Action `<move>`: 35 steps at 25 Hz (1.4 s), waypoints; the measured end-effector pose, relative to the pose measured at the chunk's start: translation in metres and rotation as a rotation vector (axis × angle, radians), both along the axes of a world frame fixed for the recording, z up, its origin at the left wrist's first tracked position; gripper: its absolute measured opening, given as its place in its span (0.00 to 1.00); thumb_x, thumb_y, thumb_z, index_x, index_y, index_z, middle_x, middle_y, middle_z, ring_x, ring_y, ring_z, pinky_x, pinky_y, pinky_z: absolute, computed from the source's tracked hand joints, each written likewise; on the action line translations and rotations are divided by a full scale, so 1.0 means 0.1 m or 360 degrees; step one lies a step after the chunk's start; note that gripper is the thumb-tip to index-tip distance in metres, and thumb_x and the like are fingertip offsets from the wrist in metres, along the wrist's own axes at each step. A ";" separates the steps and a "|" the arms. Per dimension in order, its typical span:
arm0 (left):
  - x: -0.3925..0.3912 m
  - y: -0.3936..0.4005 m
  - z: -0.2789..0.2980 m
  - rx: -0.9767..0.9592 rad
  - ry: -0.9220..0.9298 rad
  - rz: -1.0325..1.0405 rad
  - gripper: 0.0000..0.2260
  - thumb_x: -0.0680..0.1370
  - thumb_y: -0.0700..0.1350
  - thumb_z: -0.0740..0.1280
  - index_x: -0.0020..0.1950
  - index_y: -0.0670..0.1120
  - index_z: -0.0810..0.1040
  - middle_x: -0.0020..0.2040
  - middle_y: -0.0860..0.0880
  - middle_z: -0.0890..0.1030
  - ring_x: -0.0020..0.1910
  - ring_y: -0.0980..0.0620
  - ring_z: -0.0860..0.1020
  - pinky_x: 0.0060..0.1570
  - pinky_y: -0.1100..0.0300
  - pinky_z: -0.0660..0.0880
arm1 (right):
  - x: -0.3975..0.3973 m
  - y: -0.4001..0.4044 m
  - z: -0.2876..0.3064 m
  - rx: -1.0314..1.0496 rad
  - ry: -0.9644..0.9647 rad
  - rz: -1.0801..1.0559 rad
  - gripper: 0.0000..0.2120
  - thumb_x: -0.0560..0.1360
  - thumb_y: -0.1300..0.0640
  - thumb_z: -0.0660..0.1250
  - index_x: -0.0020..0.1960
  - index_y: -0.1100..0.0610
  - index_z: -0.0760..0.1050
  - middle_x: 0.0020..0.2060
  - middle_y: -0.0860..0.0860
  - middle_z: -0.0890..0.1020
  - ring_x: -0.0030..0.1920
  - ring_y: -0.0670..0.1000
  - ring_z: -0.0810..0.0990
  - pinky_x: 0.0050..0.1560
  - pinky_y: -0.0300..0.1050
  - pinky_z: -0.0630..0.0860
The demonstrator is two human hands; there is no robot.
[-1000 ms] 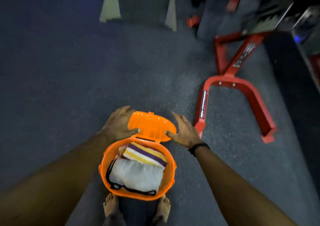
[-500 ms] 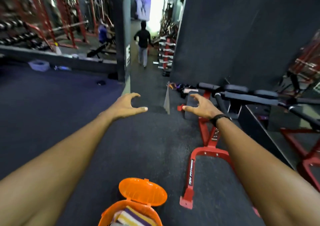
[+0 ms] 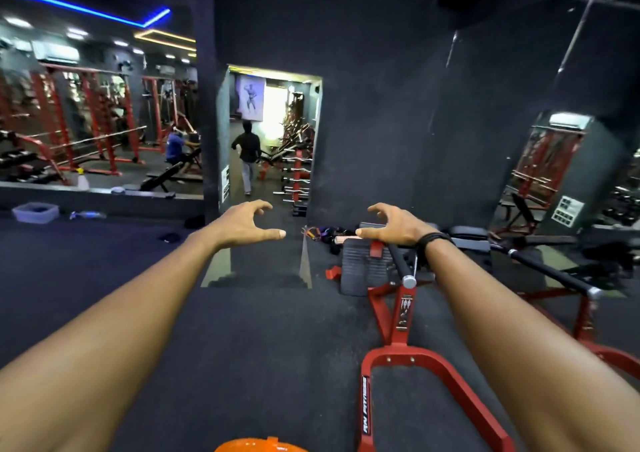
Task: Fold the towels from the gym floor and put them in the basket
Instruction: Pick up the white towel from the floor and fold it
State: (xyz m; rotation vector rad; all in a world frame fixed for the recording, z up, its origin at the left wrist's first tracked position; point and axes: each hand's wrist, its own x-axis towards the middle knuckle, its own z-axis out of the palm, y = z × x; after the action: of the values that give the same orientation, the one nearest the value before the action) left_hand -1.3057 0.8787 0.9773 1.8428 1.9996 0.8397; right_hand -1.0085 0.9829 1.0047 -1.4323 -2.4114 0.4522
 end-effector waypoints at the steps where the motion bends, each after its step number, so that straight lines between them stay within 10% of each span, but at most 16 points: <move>1: 0.02 -0.02 0.05 -0.0005 0.0007 -0.0032 0.36 0.69 0.61 0.72 0.72 0.50 0.66 0.70 0.47 0.71 0.68 0.48 0.70 0.66 0.53 0.68 | 0.04 -0.09 0.04 0.0016 -0.0002 -0.0033 0.36 0.70 0.41 0.71 0.72 0.55 0.64 0.69 0.55 0.72 0.68 0.53 0.70 0.66 0.45 0.66; 20: 2.20 -1.11 0.25 0.0014 0.0104 -0.1371 0.37 0.66 0.62 0.74 0.70 0.48 0.70 0.66 0.47 0.75 0.66 0.50 0.72 0.65 0.57 0.68 | 1.82 -3.73 0.12 -0.0013 -0.0009 -0.1357 0.35 0.71 0.41 0.70 0.72 0.56 0.64 0.70 0.52 0.70 0.70 0.52 0.68 0.68 0.44 0.63; 25: 3.60 -2.11 0.27 0.0058 0.0160 -0.1908 0.34 0.69 0.58 0.74 0.70 0.48 0.69 0.67 0.45 0.74 0.66 0.48 0.73 0.66 0.56 0.67 | 2.51 -5.45 0.18 0.0032 0.0101 -0.1869 0.24 0.72 0.48 0.72 0.64 0.55 0.70 0.59 0.45 0.77 0.61 0.49 0.74 0.57 0.31 0.65; 35: 5.47 -5.09 0.29 0.0103 0.0077 -0.2786 0.32 0.69 0.57 0.74 0.70 0.48 0.70 0.66 0.47 0.75 0.65 0.51 0.73 0.65 0.58 0.67 | 2.93 -9.22 0.13 0.0034 0.0068 -0.2812 0.35 0.70 0.42 0.72 0.71 0.55 0.65 0.69 0.52 0.70 0.69 0.52 0.69 0.68 0.43 0.65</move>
State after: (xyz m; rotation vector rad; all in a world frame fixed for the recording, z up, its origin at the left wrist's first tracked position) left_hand -0.7584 0.3700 1.0063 2.5502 -0.1382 0.2134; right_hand -0.7154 0.0604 1.0181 -2.6329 -0.3991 -0.0394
